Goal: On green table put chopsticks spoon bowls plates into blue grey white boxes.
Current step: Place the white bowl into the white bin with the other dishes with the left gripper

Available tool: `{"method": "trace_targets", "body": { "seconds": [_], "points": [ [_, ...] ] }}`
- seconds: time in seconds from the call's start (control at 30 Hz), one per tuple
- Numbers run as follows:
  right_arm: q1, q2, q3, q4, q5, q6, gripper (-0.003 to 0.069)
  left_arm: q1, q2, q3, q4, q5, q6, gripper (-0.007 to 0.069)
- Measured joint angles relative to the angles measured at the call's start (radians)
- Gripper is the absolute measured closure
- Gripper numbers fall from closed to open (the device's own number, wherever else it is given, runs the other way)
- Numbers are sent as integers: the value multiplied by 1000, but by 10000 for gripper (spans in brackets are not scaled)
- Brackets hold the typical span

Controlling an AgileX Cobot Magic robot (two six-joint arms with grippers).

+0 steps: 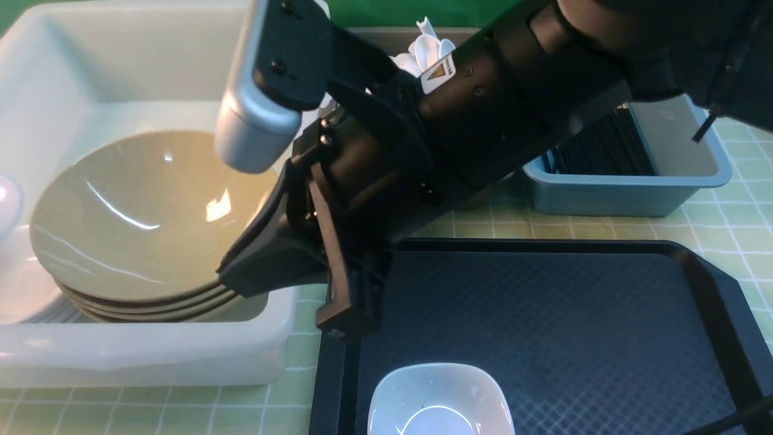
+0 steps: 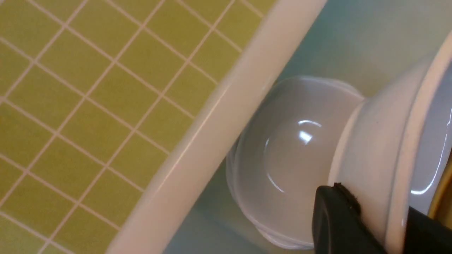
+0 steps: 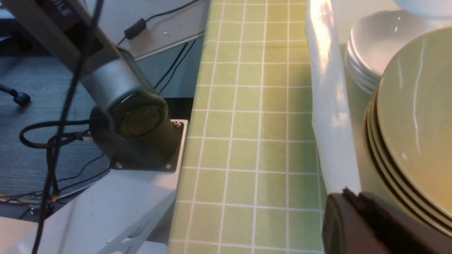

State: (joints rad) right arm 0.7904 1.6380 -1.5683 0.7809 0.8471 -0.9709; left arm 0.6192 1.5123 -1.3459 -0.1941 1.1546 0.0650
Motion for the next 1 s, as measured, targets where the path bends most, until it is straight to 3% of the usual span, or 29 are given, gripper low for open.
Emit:
{"method": "trace_targets", "body": {
  "seconds": [0.17, 0.33, 0.6, 0.63, 0.67, 0.7, 0.83, 1.0],
  "points": [
    [0, 0, -6, 1, 1, 0, 612, -59, 105, 0, 96, -5, -90, 608],
    [0, 0, -6, 1, 28, 0, 612, -111, 149, 0, 126, -15, -107, 595],
    [0, 0, -6, 1, 38, 25, 605, -182, 150, 0, 235, -4, -174, 335],
    [-3, -3, -6, 0, 38, 37, 603, -198, 149, 0, 260, 6, -199, 246],
    [-3, -3, -6, 0, 38, 38, 602, -200, 149, 0, 264, 7, -202, 237],
    [-10, -8, -6, -1, 46, 48, 601, -213, 146, 0, 278, 12, -214, 154],
    [-47, -42, -6, -6, 99, 65, 593, -254, 120, 0, 312, 49, -220, -14],
    [-134, -116, -6, -19, 186, 120, 581, -272, 27, 0, 434, 66, -270, -38]
  ]
}}
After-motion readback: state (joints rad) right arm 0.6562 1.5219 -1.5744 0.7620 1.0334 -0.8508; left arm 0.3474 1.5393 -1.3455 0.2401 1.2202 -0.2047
